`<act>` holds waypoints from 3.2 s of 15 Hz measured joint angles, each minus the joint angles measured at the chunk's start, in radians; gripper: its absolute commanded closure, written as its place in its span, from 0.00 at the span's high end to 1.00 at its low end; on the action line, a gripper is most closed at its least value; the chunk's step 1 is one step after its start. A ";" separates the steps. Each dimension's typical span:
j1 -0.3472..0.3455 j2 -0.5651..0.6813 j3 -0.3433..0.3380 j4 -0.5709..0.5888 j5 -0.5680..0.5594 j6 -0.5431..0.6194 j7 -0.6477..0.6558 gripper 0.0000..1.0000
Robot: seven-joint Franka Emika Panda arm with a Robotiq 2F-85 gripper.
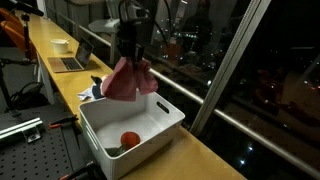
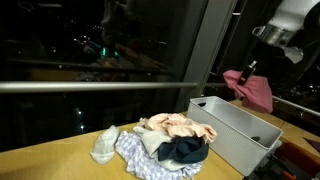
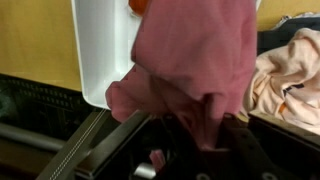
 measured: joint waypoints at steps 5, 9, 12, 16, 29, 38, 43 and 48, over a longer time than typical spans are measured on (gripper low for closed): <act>0.093 0.032 0.106 0.272 -0.004 -0.276 0.003 0.06; 0.187 0.168 0.175 0.468 0.084 -0.372 0.006 0.06; 0.214 0.245 0.185 0.516 0.215 -0.345 -0.031 0.06; 0.177 0.280 0.176 0.440 0.417 -0.227 -0.150 0.06; 0.029 0.201 0.130 0.066 0.842 0.003 -0.516 1.00; -0.013 0.124 -0.009 -0.072 0.677 0.027 -0.618 1.00; -0.015 0.169 -0.021 -0.081 0.618 0.061 -0.621 1.00; -0.034 0.236 -0.042 -0.079 0.521 0.102 -0.609 1.00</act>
